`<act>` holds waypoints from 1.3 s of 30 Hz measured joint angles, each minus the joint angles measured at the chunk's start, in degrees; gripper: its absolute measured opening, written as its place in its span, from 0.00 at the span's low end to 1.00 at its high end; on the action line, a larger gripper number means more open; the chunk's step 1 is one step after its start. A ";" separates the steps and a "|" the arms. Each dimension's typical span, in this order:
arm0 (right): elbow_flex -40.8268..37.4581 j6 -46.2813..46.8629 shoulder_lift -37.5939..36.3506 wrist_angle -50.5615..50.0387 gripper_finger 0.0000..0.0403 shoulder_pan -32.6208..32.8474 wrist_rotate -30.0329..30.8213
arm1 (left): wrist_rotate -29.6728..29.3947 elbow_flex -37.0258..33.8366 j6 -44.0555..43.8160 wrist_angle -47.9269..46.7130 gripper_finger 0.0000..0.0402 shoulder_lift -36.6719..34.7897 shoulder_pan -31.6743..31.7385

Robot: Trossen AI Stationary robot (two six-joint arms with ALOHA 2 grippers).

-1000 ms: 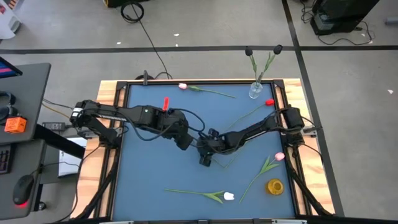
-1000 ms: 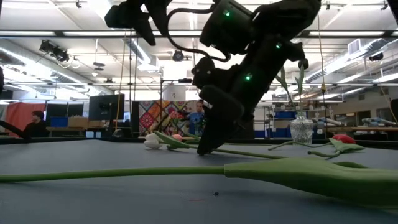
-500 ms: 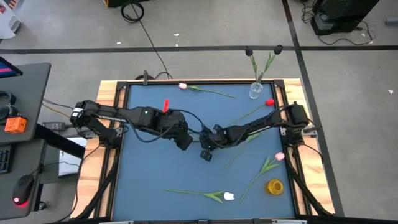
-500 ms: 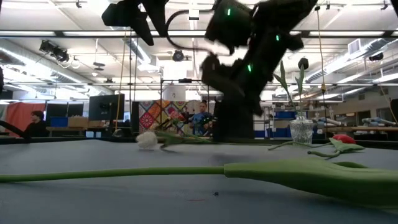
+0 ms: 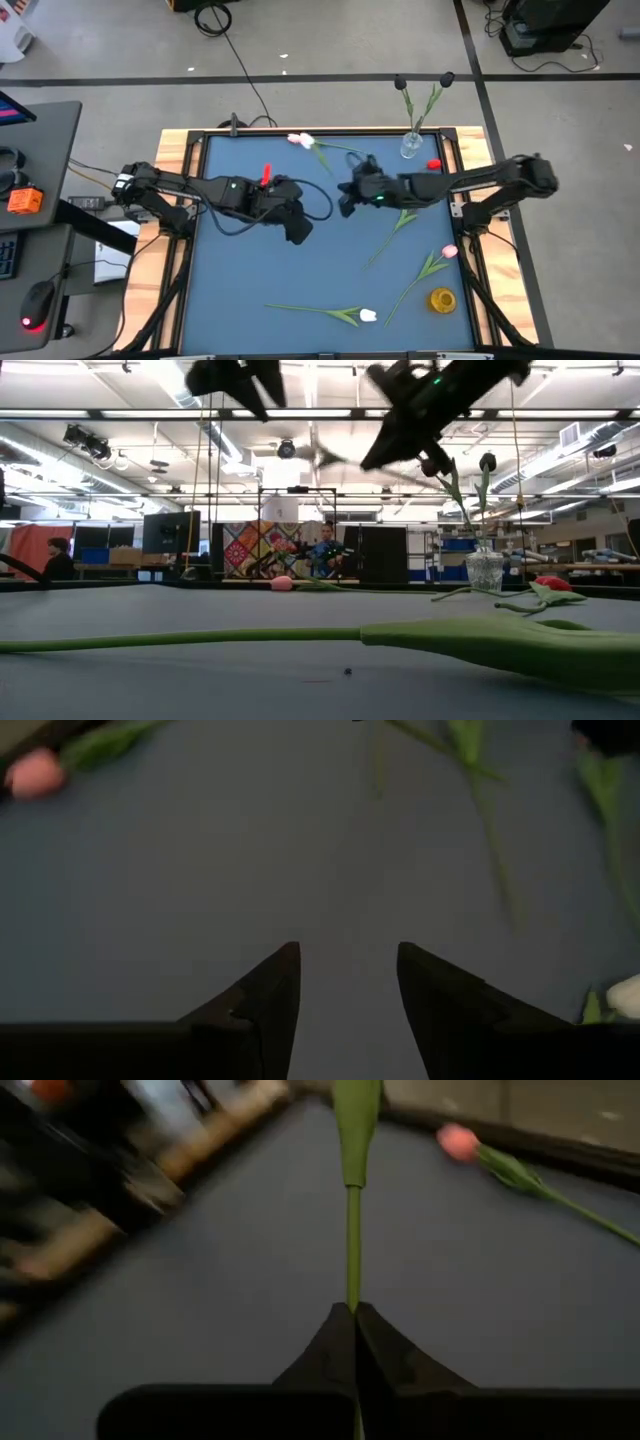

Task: Sort flowers into vase by color
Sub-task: Put the top white flower into the transparent vase

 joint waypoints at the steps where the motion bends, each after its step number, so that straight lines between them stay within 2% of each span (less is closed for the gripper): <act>1: -2.22 -0.17 -2.03 3.89 0.00 0.02 -0.27 | 0.00 0.00 1.56 1.91 0.43 0.00 0.39; 7: -15.50 -5.91 -11.29 29.32 0.00 1.57 -4.13 | -0.08 0.00 11.87 17.28 0.43 0.04 2.61; 11: -19.91 -10.37 -14.63 38.47 0.00 3.72 -4.24 | 0.72 -0.02 16.80 26.74 0.43 0.04 4.07; 15: -20.35 -15.08 -16.49 40.18 0.00 6.08 -4.21 | 0.54 -0.02 21.00 34.98 0.43 0.04 5.63; 19: -20.35 -20.32 -16.89 43.24 0.00 7.83 -4.21 | 5.18 -0.02 25.35 44.24 0.43 0.21 6.30; 24: -20.35 -24.99 -16.89 46.93 0.00 9.57 -4.15 | 8.70 -0.04 25.86 48.77 0.42 0.57 7.73; 28: -20.35 -26.06 -16.89 47.77 0.00 10.23 -4.18 | 9.80 -0.04 28.88 50.52 0.32 0.48 8.10; 35: -20.35 -25.82 -16.89 47.55 0.01 10.33 -4.60 | 13.15 -0.04 30.84 51.40 0.05 0.50 8.54; 39: -20.35 -19.89 -17.51 45.85 0.08 10.19 -5.36 | 14.32 -0.04 32.39 50.83 0.02 0.49 8.85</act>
